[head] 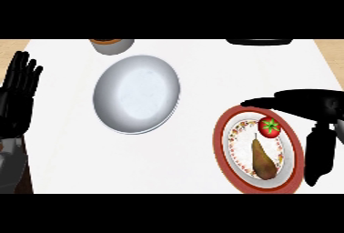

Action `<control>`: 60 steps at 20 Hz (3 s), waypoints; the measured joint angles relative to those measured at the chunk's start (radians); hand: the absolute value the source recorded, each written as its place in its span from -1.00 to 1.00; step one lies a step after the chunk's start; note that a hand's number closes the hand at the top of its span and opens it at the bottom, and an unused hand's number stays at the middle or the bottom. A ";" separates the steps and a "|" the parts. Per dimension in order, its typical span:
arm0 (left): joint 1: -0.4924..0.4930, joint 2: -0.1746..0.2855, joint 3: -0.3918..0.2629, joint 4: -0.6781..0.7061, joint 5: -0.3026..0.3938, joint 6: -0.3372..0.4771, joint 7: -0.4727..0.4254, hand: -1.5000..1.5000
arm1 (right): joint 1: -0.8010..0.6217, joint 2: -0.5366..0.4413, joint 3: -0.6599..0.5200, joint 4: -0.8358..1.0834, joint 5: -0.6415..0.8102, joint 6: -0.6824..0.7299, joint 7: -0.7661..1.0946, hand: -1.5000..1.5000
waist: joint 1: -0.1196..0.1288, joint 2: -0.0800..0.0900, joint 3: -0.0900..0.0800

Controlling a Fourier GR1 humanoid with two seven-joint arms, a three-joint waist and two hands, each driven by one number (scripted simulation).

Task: Pick the pear from the plate and place it in the bowl

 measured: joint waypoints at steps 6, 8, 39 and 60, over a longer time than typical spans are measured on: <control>0.000 -0.024 0.013 0.005 -0.029 -0.011 0.000 0.00 | 0.080 0.070 -0.022 0.022 0.132 0.022 -0.025 -1.00 | -0.003 0.000 0.000; -0.001 -0.036 0.011 0.002 -0.040 -0.011 0.003 0.00 | 0.104 0.090 -0.031 0.052 0.203 0.037 -0.068 -1.00 | -0.003 0.000 0.000; -0.004 -0.097 0.124 -0.010 -0.110 -0.112 0.036 0.00 | 0.289 0.320 -0.087 0.234 0.876 0.053 -0.559 -1.00 | -0.001 -0.004 -0.002; -0.032 -0.116 0.153 0.008 -0.140 -0.133 0.042 0.00 | 0.293 0.333 -0.107 0.332 1.103 -0.127 -0.820 1.00 | -0.003 -0.011 -0.008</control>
